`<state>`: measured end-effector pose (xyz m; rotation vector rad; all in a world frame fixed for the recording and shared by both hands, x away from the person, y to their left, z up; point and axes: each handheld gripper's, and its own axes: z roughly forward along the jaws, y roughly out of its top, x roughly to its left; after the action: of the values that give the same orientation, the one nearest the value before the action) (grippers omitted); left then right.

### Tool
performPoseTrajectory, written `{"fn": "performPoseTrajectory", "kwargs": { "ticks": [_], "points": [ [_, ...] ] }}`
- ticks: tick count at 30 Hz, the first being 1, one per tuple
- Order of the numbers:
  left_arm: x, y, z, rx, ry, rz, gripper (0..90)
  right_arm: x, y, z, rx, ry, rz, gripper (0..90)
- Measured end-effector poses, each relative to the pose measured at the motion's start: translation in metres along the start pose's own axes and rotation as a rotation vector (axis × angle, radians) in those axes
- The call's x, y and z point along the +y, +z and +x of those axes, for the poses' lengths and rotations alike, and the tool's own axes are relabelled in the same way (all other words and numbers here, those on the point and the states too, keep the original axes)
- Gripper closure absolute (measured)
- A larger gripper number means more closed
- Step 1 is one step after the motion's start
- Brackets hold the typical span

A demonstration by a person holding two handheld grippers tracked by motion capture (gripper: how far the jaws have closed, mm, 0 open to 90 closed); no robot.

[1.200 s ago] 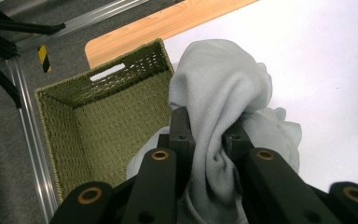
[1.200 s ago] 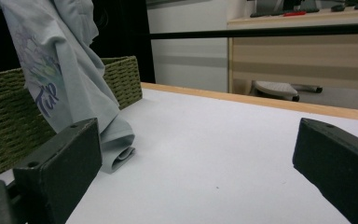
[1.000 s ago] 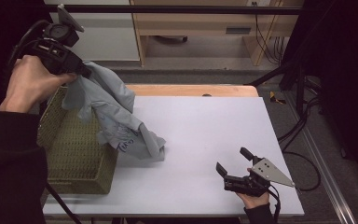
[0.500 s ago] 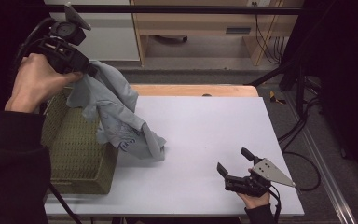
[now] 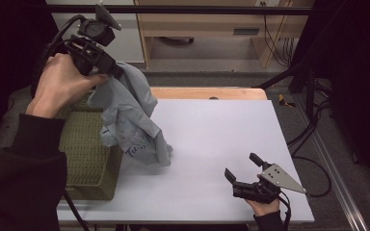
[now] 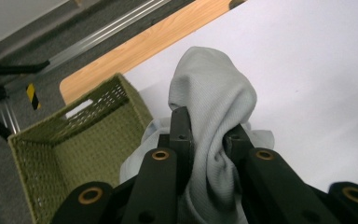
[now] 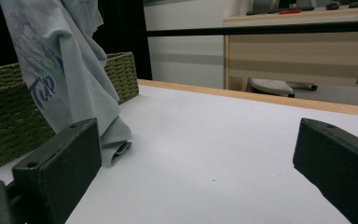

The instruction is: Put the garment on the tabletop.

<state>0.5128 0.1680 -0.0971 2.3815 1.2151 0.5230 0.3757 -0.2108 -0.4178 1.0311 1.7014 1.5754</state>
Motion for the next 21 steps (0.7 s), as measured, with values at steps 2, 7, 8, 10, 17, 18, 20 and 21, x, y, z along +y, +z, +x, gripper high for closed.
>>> {"fn": "performPoseTrajectory", "kwargs": {
  "ticks": [2,7,8,10,17,18,20,21],
  "points": [
    [0.004,-0.001,-0.008,-0.002,0.006,-0.022,78.4,0.000,-0.001,0.001,-0.004,0.013,0.012,1.4],
    [0.012,-0.002,-0.026,-0.016,0.044,-0.035,78.4,0.001,-0.002,0.001,0.001,0.011,-0.007,1.4],
    [0.013,-0.003,-0.029,-0.025,0.048,-0.040,78.5,0.002,-0.003,0.003,0.004,0.035,0.008,1.4],
    [0.016,-0.004,-0.035,-0.029,0.056,-0.048,78.4,0.002,-0.003,0.001,-0.002,0.010,0.007,1.3],
    [0.026,-0.004,-0.054,-0.046,0.089,-0.066,78.5,0.003,-0.004,0.002,-0.001,0.023,0.004,1.3],
    [0.027,-0.003,-0.057,-0.046,0.095,-0.074,78.5,0.003,-0.004,0.001,0.000,0.006,-0.001,1.4],
    [0.029,-0.002,-0.060,-0.051,0.107,-0.067,78.5,0.003,-0.004,0.000,-0.002,0.000,-0.008,1.3],
    [0.029,-0.001,-0.062,-0.049,0.107,-0.069,78.5,0.003,-0.005,0.000,-0.003,0.006,-0.003,1.4]
  ]
}}
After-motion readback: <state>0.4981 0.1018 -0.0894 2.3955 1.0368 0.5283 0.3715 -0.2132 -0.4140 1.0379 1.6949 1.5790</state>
